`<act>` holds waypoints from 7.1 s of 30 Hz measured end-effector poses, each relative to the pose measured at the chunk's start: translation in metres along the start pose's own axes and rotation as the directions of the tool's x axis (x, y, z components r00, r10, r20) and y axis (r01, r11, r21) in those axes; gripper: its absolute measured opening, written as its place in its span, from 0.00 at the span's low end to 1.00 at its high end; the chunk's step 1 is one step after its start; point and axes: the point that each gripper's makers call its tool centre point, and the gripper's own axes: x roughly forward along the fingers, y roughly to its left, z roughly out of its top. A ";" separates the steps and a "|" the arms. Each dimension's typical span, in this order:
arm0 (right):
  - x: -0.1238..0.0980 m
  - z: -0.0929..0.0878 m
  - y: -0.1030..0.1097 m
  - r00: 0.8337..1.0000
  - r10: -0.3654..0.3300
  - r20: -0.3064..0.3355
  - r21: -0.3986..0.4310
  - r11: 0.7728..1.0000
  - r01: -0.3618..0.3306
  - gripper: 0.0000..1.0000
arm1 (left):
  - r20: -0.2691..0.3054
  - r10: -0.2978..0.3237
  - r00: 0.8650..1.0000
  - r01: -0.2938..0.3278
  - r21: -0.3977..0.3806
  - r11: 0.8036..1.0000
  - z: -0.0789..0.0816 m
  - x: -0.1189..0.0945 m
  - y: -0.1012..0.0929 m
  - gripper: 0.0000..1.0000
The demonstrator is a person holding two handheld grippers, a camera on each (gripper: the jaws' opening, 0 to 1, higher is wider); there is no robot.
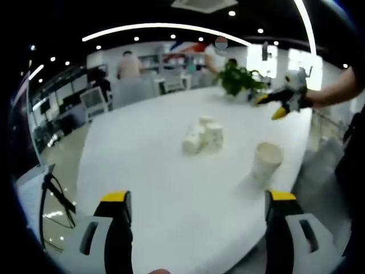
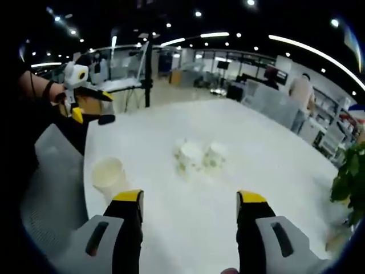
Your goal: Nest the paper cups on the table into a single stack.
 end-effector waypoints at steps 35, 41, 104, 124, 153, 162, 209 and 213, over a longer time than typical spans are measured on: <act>0.131 0.079 -0.011 0.939 0.298 -0.170 -0.190 0.926 -0.328 0.86 | -0.032 0.013 0.999 -0.013 -0.022 1.000 -0.015 0.007 -0.003 0.97; 0.152 0.071 0.009 0.882 0.368 -0.295 -0.131 0.899 -0.419 0.70 | -0.032 0.015 0.999 -0.016 -0.036 0.999 -0.017 0.008 -0.005 0.97; 0.222 0.072 0.063 0.717 0.621 -0.317 0.531 0.743 -0.408 0.02 | -0.013 -0.007 1.000 0.005 -0.102 0.995 -0.041 0.015 -0.007 0.97; 0.190 0.103 0.071 0.730 0.638 -0.244 0.438 0.744 -0.504 0.00 | 0.009 -0.005 1.000 0.006 -0.082 0.997 -0.028 0.012 -0.007 0.97; 0.096 0.153 0.010 0.866 0.489 -0.107 0.314 0.843 -0.437 0.00 | 0.032 0.001 0.999 0.000 -0.014 1.000 -0.001 -0.010 -0.019 0.97; 0.061 0.173 0.023 0.880 0.473 -0.046 0.302 0.846 -0.439 0.00 | 0.065 0.027 0.998 -0.025 -0.024 0.999 0.009 -0.020 -0.011 0.98; -0.048 0.147 0.154 0.872 0.454 -0.180 -0.535 0.699 -0.475 0.00 | 0.045 0.007 0.999 -0.006 -0.027 1.000 0.000 -0.014 -0.019 0.98; -0.038 0.116 0.162 0.862 0.460 -0.211 -0.529 0.688 -0.497 0.00 | 0.042 0.004 0.999 -0.003 -0.025 1.000 0.000 -0.013 -0.020 0.98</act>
